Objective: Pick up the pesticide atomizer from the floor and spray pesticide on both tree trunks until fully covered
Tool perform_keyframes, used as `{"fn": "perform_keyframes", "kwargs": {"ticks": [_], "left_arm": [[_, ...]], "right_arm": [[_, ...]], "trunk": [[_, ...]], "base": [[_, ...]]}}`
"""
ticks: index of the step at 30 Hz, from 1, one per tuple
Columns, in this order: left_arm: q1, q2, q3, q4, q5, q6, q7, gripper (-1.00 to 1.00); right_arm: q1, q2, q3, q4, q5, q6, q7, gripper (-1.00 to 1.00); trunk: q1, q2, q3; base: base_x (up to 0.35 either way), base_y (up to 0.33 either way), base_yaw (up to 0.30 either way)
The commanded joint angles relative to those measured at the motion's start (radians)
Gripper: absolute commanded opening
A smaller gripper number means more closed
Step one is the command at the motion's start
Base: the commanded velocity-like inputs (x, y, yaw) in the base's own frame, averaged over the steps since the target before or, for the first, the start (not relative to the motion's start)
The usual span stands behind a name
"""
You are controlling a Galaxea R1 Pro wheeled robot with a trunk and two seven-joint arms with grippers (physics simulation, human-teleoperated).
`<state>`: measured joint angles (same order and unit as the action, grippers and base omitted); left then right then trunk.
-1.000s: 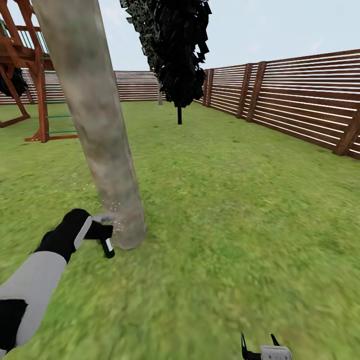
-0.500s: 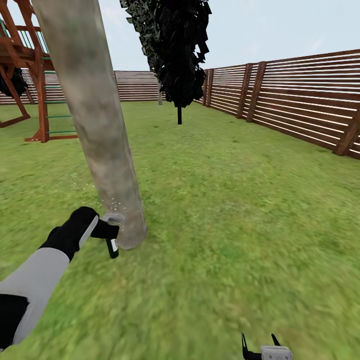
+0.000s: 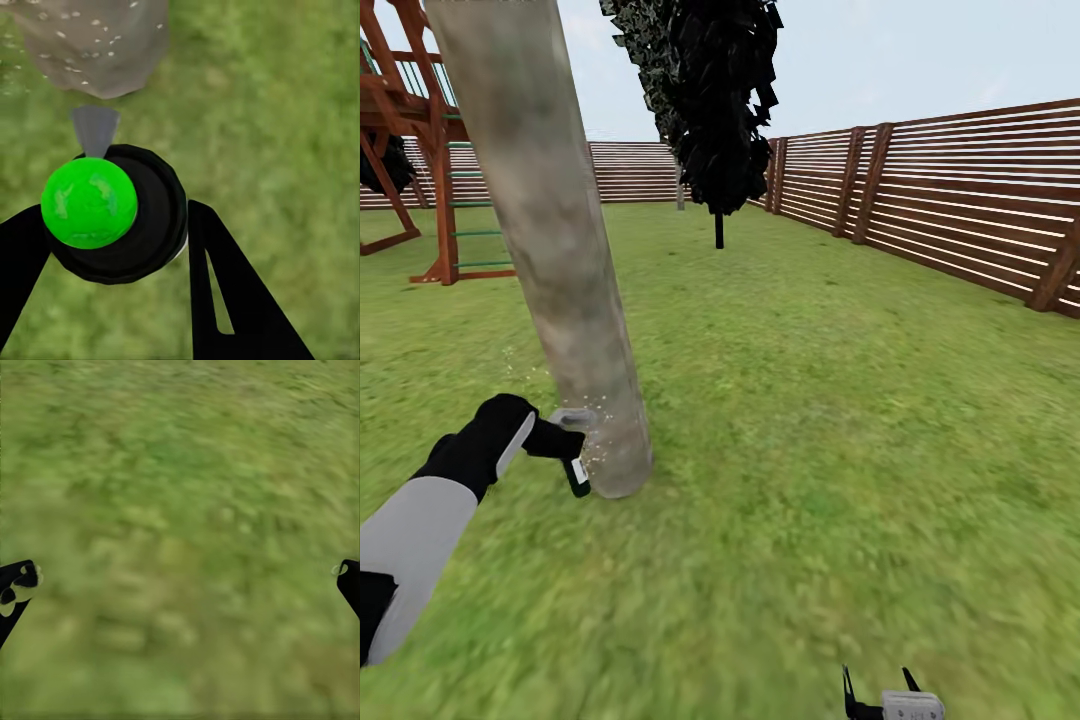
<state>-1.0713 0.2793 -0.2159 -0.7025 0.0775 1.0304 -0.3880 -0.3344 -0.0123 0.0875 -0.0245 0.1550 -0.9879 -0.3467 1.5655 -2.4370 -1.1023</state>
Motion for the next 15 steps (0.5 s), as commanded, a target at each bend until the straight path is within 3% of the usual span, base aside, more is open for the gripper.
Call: {"fn": "perform_keyframes", "kwargs": {"ticks": [1, 7, 12, 15], "left_arm": [[0.000, 0.000, -0.001, 0.000, 0.002, 0.000, 0.000, -1.00], [-0.010, -0.013, -0.017, -0.011, 0.001, 0.000, 0.000, -1.00], [-0.090, -0.022, -0.052, 0.003, 0.002, 0.002, -0.001, -1.00], [-0.127, -0.009, -0.054, 0.034, 0.002, 0.002, -0.001, -1.00]], "right_arm": [[0.000, 0.000, 0.000, 0.000, 0.000, 0.000, 0.000, 1.00], [0.000, -0.001, 0.000, 0.000, 0.000, 0.000, 0.000, 1.00], [0.000, -0.001, -0.001, 0.000, 0.000, 0.000, 0.000, 1.00], [0.000, -0.001, -0.001, 0.000, 0.000, 0.000, 0.000, 1.00]], "trunk": [[0.000, 0.000, 0.000], [0.000, 0.000, 0.000], [0.000, 0.000, 0.000], [0.000, 0.000, 0.000]], "base": [[-0.012, 0.000, 0.000], [-0.204, 0.000, 0.000], [-0.014, 0.000, 0.000], [0.000, 0.000, 0.000]]}}
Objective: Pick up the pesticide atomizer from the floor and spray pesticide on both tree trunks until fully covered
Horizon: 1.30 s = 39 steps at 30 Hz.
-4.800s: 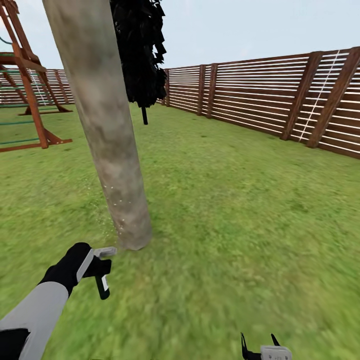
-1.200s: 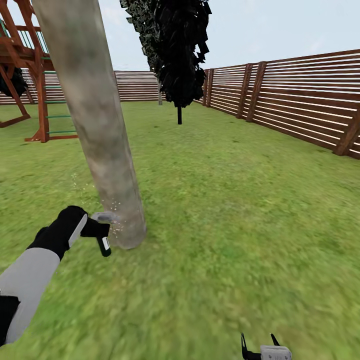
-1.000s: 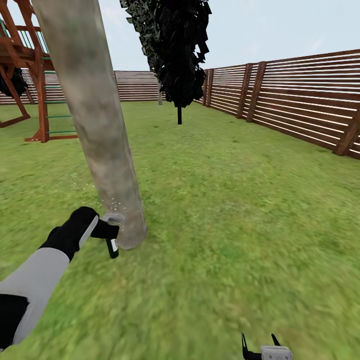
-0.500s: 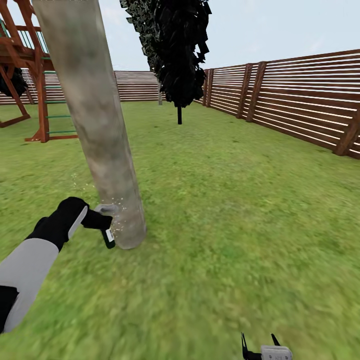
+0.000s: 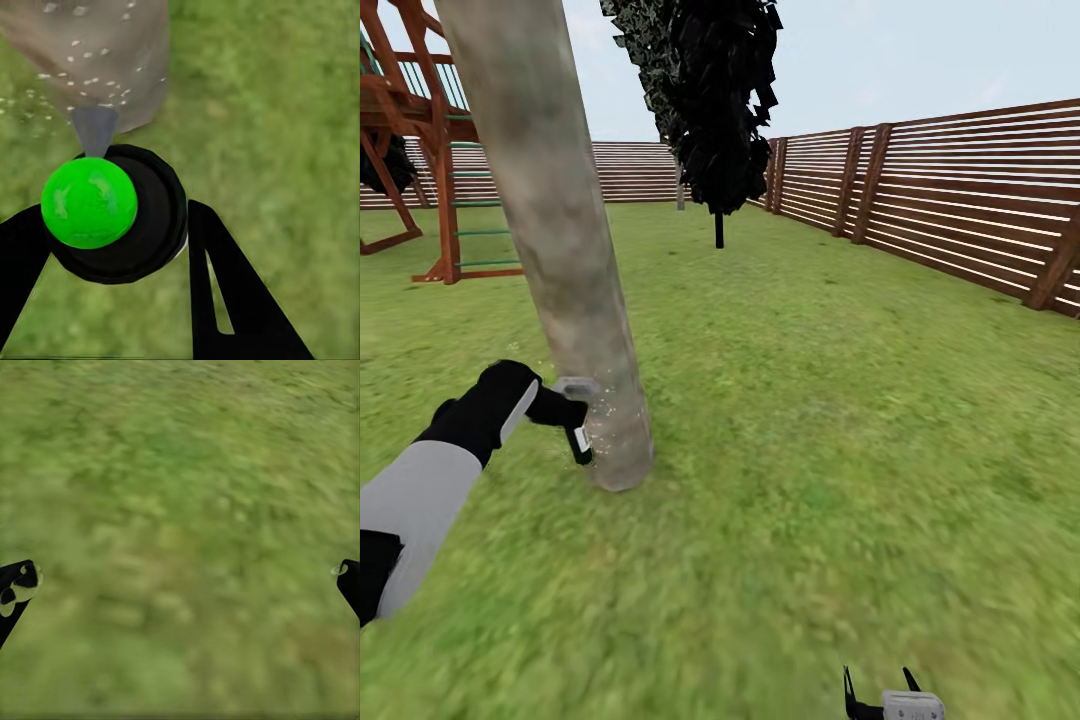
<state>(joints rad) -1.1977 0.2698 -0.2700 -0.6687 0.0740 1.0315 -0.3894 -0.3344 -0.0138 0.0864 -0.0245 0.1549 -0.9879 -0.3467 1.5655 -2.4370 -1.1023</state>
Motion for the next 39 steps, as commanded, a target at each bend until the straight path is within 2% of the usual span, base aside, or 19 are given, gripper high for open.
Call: {"fn": "perform_keyframes", "kwargs": {"ticks": [1, 4, 8, 12, 13, 16, 18, 21, 24, 26, 29, 30, 32, 33, 34, 36, 39], "left_arm": [[-0.002, 0.007, 0.000, 0.004, 0.005, 0.001, 0.000, -1.00], [-0.004, 0.025, 0.000, 0.007, 0.004, 0.001, 0.000, -1.00], [-0.003, 0.023, 0.000, 0.002, 0.004, 0.001, 0.000, -1.00], [-0.003, 0.033, 0.000, -0.003, 0.001, -0.001, 0.000, -1.00], [-0.003, 0.028, 0.000, -0.005, 0.001, -0.001, 0.000, -1.00], [-0.025, -0.013, 0.000, -0.012, 0.003, -0.001, 0.000, -1.00], [-0.032, -0.017, 0.000, -0.012, 0.002, -0.001, 0.000, -1.00], [-0.040, 0.005, 0.001, -0.003, 0.001, -0.001, 0.000, -1.00], [-0.039, 0.050, 0.001, 0.004, 0.001, -0.001, 0.000, -1.00], [-0.037, 0.045, -0.001, 0.004, 0.001, -0.001, 0.000, -1.00], [-0.040, 0.002, 0.000, -0.007, 0.003, -0.001, 0.000, -1.00], [-0.041, 0.001, 0.000, -0.009, 0.003, -0.001, 0.000, -1.00], [-0.041, 0.011, 0.001, -0.007, 0.002, -0.001, 0.000, -1.00], [-0.042, 0.023, 0.002, -0.005, 0.002, -0.001, 0.000, -1.00], [-0.041, 0.047, 0.003, -0.004, 0.001, -0.001, 0.000, -1.00], [-0.040, 0.067, 0.001, 0.001, 0.001, -0.001, 0.000, -1.00], [-0.026, 0.074, -0.002, 0.004, 0.001, -0.002, 0.000, -1.00]], "right_arm": [[0.000, 0.000, 0.000, 0.000, 0.000, 0.000, 0.000, 1.00], [0.000, 0.000, 0.000, 0.000, 0.000, 0.000, 0.000, 1.00], [0.000, 0.000, 0.000, 0.000, 0.000, 0.000, 0.000, 1.00], [0.000, 0.000, 0.000, 0.000, 0.000, 0.000, 0.000, 1.00], [0.000, 0.000, 0.000, 0.000, 0.000, 0.000, 0.000, 1.00], [0.000, 0.000, 0.000, 0.000, 0.000, 0.000, 0.000, 1.00], [0.000, 0.000, 0.000, 0.000, 0.000, 0.000, 0.000, 1.00], [0.000, 0.000, 0.000, 0.000, 0.000, 0.000, 0.000, 1.00], [0.000, 0.000, 0.000, 0.000, 0.000, 0.000, 0.000, 1.00], [0.000, 0.000, 0.000, 0.000, 0.000, -0.001, 0.000, 1.00], [0.000, 0.000, 0.000, 0.000, 0.000, 0.000, 0.000, 1.00], [0.000, 0.000, 0.000, 0.000, 0.000, 0.000, 0.000, 1.00], [0.000, 0.000, 0.000, 0.000, 0.000, 0.000, 0.000, 1.00], [0.000, 0.000, 0.000, 0.000, 0.000, 0.000, 0.000, 1.00], [0.000, 0.000, 0.000, 0.000, 0.000, 0.000, 0.000, 1.00], [0.000, 0.000, 0.000, 0.000, 0.000, 0.000, 0.000, 1.00], [0.000, 0.000, 0.000, 0.000, 0.000, 0.000, 0.000, 1.00]], "trunk": [[0.000, 0.000, 0.000], [0.000, 0.000, 0.000], [0.000, 0.000, 0.000], [0.000, 0.000, 0.000], [0.000, 0.000, 0.000], [0.000, 0.000, 0.000], [0.000, 0.000, 0.000], [0.000, 0.000, 0.000], [0.000, 0.000, 0.000], [0.000, 0.000, 0.000], [0.000, 0.000, 0.000], [0.000, 0.000, 0.000], [0.000, 0.000, 0.000], [0.000, 0.000, 0.000], [0.000, 0.000, 0.000], [0.000, 0.000, 0.000], [0.000, 0.000, 0.000]], "base": [[0.000, 0.000, 0.000], [0.000, 0.000, 0.000], [-0.108, 0.023, 0.000], [-0.150, 0.038, 0.000], [-0.016, 0.004, 0.000], [-0.003, 0.001, 0.000], [0.000, 0.000, 0.000], [0.000, 0.000, 0.000], [0.000, 0.000, 0.000], [0.000, 0.000, 0.000], [0.000, 0.000, 0.000], [0.000, 0.000, 0.000], [0.000, 0.000, 0.000], [0.000, 0.000, 0.000], [0.000, 0.000, 0.000], [0.000, 0.000, 0.000], [0.000, 0.000, 0.000]]}}
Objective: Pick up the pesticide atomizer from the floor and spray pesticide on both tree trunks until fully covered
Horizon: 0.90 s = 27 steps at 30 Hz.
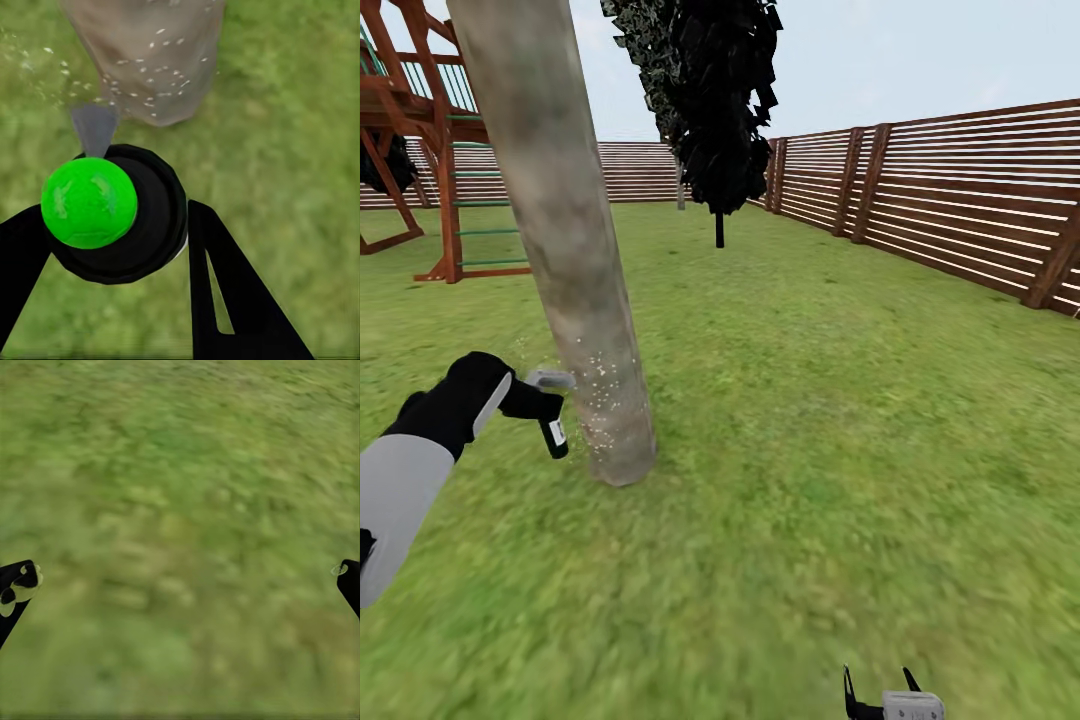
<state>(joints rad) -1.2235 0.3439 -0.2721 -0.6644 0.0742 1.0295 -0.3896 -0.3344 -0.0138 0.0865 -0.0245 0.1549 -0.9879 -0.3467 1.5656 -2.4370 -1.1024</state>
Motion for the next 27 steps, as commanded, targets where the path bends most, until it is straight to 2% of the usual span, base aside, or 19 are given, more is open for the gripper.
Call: {"fn": "perform_keyframes", "kwargs": {"ticks": [1, 10, 17, 24, 27], "left_arm": [[0.005, -0.001, -0.001, -0.001, 0.001, 0.000, 0.000, -1.00], [0.011, 0.003, -0.001, 0.005, 0.001, 0.000, 0.000, -1.00], [0.110, -0.002, -0.002, 0.019, -0.001, -0.008, 0.001, -1.00], [0.150, -0.003, 0.004, 0.022, -0.001, -0.016, 0.003, -1.00], [0.188, -0.003, 0.006, 0.030, -0.003, -0.020, 0.009, -1.00]], "right_arm": [[0.000, 0.000, 0.000, 0.000, 0.000, 0.000, 0.000, 1.00], [0.000, 0.000, 0.001, 0.000, 0.000, 0.000, 0.000, 1.00], [0.000, 0.001, 0.001, 0.000, 0.000, 0.000, 0.000, 1.00], [0.000, 0.002, 0.001, 0.000, 0.000, 0.000, 0.000, 1.00], [0.000, 0.002, 0.001, 0.000, 0.000, 0.000, 0.000, 1.00]], "trunk": [[0.000, 0.000, 0.000], [0.000, 0.000, 0.000], [0.000, 0.000, 0.000], [0.000, 0.000, 0.000], [0.000, 0.000, 0.000]], "base": [[0.000, 0.000, 0.000], [0.166, 0.118, 0.000], [0.005, 0.004, 0.000], [0.000, 0.000, 0.000], [0.000, 0.000, 0.000]]}}
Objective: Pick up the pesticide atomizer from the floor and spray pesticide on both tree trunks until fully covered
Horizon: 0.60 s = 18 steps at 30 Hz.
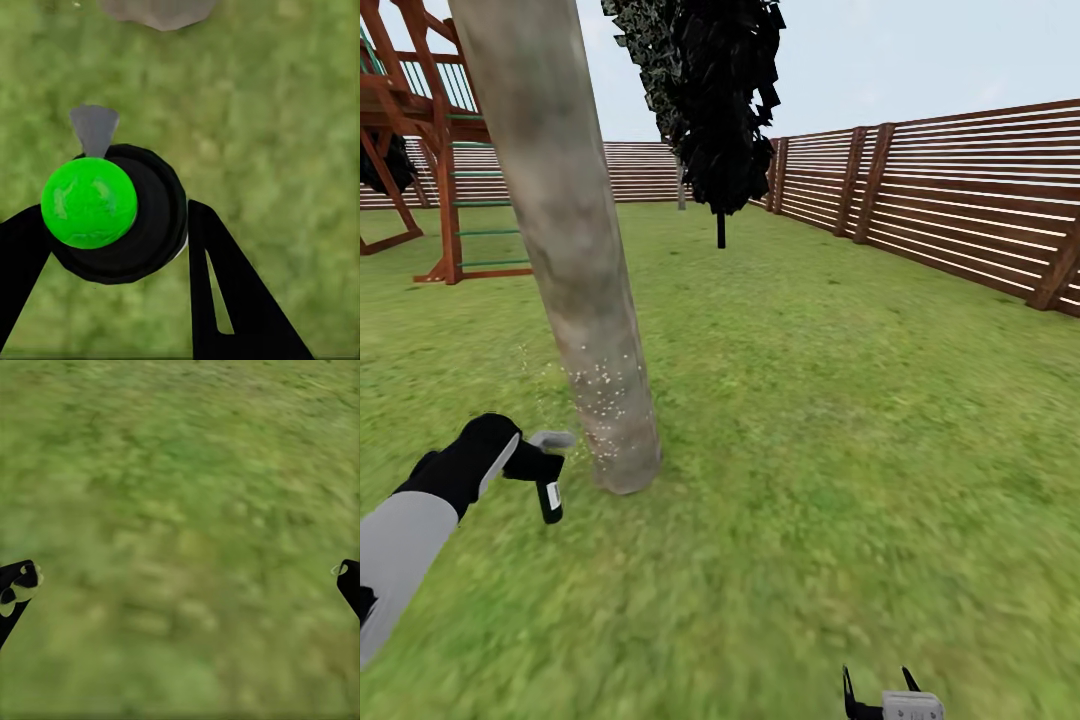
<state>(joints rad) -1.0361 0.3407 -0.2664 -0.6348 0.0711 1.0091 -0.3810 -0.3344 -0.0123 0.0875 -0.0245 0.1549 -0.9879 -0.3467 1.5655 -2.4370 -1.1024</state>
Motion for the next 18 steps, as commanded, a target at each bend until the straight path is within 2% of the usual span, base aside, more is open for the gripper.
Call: {"fn": "perform_keyframes", "kwargs": {"ticks": [1, 7, 10, 12, 14, 16, 18], "left_arm": [[0.006, 0.000, 0.001, 0.001, 0.001, -0.001, 0.001, -1.00], [0.053, -0.009, 0.004, 0.023, 0.002, -0.007, 0.007, -1.00], [0.072, -0.013, 0.007, 0.033, 0.002, -0.055, 0.012, -1.00], [0.075, -0.020, 0.010, 0.033, 0.007, -0.072, 0.084, -1.00], [0.081, -0.023, 0.011, 0.033, 0.026, -0.076, 0.126, -1.00], [0.086, -0.030, 0.010, 0.032, 0.062, -0.076, 0.130, -1.00], [0.088, -0.035, 0.011, 0.031, 0.079, -0.078, 0.136, -1.00]], "right_arm": [[0.000, 0.000, 0.000, 0.000, 0.000, 0.000, 0.000, 1.00], [0.000, 0.000, 0.000, 0.000, 0.001, 0.000, 0.000, 1.00], [0.000, 0.001, 0.000, 0.000, 0.001, -0.001, 0.000, 1.00], [0.000, 0.001, 0.000, 0.000, 0.001, 0.000, 0.000, 1.00], [0.000, 0.002, 0.000, 0.000, 0.002, 0.000, 0.000, 1.00], [0.000, 0.002, 0.001, 0.000, 0.002, 0.000, 0.000, 1.00], [0.000, 0.002, 0.001, 0.000, 0.001, 0.000, 0.000, 1.00]], "trunk": [[0.000, 0.000, 0.000], [0.000, 0.000, 0.000], [0.000, 0.000, 0.000], [0.000, 0.000, 0.000], [0.000, 0.000, 0.000], [0.000, 0.000, 0.000], [0.000, 0.000, 0.000]], "base": [[0.000, 0.000, 0.000], [0.000, 0.000, 0.000], [0.000, 0.000, 0.000], [0.000, 0.000, 0.000], [0.000, 0.000, 0.000], [0.000, 0.000, 0.000], [0.000, 0.000, 0.000]]}}
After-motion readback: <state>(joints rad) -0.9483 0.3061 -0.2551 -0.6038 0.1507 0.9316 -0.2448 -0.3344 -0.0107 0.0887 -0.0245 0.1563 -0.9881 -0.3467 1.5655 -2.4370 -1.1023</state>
